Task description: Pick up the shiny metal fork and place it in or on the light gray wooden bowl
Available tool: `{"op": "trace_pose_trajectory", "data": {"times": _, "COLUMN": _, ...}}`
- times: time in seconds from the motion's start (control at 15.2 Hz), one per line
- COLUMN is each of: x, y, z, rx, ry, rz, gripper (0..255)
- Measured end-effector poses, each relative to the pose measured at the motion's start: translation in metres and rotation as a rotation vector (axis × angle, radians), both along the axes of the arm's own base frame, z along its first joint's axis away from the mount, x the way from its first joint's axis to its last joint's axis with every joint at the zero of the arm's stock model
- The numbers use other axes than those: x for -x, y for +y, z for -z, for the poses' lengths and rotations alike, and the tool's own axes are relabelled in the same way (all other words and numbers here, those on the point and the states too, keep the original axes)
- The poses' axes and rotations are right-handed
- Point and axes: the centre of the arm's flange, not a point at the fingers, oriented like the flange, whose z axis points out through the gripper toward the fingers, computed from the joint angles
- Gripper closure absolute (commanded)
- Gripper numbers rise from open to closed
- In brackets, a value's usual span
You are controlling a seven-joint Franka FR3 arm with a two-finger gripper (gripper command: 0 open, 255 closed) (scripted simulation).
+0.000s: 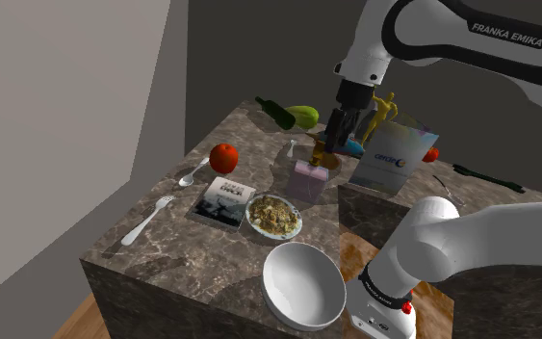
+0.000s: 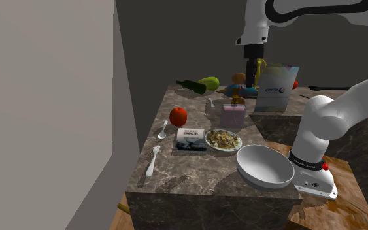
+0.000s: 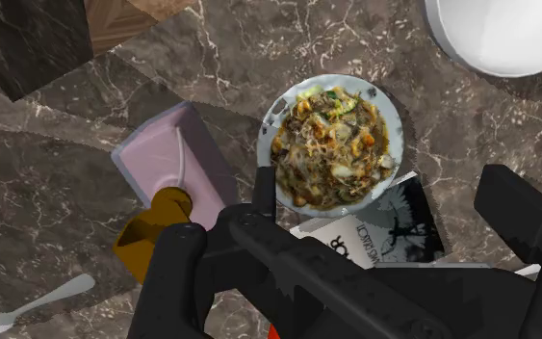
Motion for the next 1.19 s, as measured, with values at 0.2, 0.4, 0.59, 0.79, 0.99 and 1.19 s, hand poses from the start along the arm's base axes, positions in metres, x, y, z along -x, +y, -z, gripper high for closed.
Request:
{"op": "trace_pose_trajectory", "data": {"times": 0.2, "x": -0.004, "y": 0.015, "z": 0.006, "rx": 0.003, "ry": 0.003, "rz": 0.031, "gripper": 0}}
{"op": "trace_pose_trajectory", "data": {"times": 0.4, "x": -0.009, "y": 0.047, "z": 0.021, "rx": 0.009, "ry": 0.011, "rz": 0.108, "gripper": 0}}
{"op": "trace_pose_trajectory", "data": {"times": 0.59, "x": -0.023, "y": 0.081, "z": 0.036, "rx": 0.015, "ry": 0.019, "rz": 0.19, "gripper": 0}}
{"op": "trace_pose_trajectory", "data": {"times": 0.79, "x": -0.037, "y": 0.112, "z": 0.053, "rx": 0.021, "ry": 0.027, "rz": 0.274, "gripper": 0}}
{"op": "trace_pose_trajectory", "data": {"times": 0.99, "x": -0.053, "y": 0.145, "z": 0.069, "rx": 0.027, "ry": 0.035, "rz": 0.358, "gripper": 0}}
{"op": "trace_pose_trajectory", "data": {"times": 1.19, "x": -0.072, "y": 0.175, "z": 0.084, "rx": 0.034, "ry": 0.042, "rz": 0.441, "gripper": 0}}
